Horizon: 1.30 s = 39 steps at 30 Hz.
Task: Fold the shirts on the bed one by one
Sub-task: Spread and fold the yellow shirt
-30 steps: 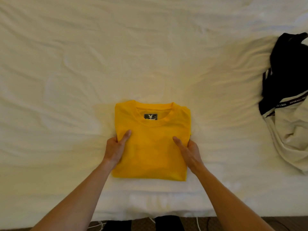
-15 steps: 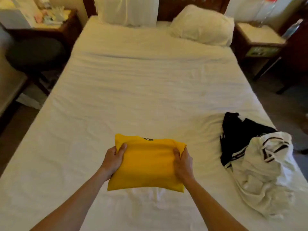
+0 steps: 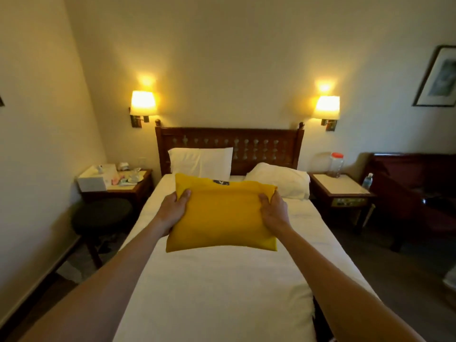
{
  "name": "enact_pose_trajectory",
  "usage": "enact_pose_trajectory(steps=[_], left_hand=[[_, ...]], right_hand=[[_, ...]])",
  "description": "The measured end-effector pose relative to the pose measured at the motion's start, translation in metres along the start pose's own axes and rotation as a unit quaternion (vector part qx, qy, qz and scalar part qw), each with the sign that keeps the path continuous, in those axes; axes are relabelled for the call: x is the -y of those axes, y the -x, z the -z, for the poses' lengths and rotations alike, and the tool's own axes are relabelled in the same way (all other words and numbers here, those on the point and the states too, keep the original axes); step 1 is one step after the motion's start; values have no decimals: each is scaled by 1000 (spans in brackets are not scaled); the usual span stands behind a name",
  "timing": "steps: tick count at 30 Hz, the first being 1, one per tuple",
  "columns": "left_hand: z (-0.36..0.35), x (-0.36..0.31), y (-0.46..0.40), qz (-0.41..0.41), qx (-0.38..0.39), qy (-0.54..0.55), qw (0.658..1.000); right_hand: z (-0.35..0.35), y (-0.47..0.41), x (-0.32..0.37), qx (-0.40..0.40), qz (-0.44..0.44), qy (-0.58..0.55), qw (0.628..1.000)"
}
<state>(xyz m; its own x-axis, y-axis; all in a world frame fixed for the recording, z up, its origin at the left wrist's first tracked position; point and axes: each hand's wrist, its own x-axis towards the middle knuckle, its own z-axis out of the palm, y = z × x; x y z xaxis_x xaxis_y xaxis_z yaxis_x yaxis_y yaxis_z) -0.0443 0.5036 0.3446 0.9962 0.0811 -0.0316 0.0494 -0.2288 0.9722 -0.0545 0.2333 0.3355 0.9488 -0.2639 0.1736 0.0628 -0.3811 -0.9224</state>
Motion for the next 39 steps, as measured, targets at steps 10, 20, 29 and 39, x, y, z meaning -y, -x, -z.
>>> enact_pose_trajectory(steps=[10, 20, 29, 39], left_hand=[[92, -87, 65, -102, -30, -14, 994], [188, -100, 145, -153, -76, -47, 984], [283, -99, 194, -162, -151, -82, 972], [420, -61, 247, -82, -274, -68, 956]], right_hand=[[20, 41, 135, 44, 81, -32, 995], [-22, 117, 196, 106, 52, -95, 988], [-92, 158, 255, 163, 86, -103, 977], [-240, 185, 318, 304, 129, -109, 938]])
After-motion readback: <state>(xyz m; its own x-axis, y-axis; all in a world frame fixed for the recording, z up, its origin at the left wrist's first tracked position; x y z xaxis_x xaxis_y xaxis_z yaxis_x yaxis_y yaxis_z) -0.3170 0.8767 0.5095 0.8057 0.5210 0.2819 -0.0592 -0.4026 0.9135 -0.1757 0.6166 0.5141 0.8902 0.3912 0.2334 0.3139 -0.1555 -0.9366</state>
